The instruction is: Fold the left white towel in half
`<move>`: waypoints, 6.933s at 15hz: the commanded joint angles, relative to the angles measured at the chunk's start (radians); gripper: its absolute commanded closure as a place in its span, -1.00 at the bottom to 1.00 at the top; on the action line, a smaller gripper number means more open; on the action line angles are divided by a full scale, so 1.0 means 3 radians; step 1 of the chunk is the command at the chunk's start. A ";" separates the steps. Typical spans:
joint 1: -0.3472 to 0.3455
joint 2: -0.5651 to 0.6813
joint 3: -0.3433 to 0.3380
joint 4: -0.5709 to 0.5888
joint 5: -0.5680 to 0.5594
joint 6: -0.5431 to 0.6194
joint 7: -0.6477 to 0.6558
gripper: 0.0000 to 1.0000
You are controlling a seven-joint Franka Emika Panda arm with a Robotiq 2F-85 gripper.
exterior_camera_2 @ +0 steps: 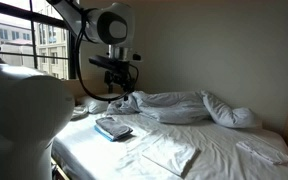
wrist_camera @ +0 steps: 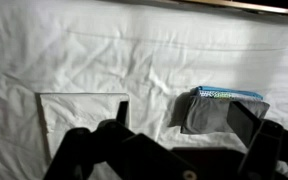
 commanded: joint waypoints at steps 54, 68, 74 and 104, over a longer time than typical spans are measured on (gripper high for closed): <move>-0.2057 0.1558 0.1147 -0.0163 -0.3687 0.4094 -0.1041 -1.00; -0.1983 0.1422 0.0957 -0.0005 -0.3344 0.4035 -0.3376 -1.00; -0.1616 0.0993 0.0772 0.0118 -0.2522 0.4024 -0.4081 -1.00; -0.4839 0.0150 0.4471 -0.0008 -0.1453 0.4090 -0.4025 -1.00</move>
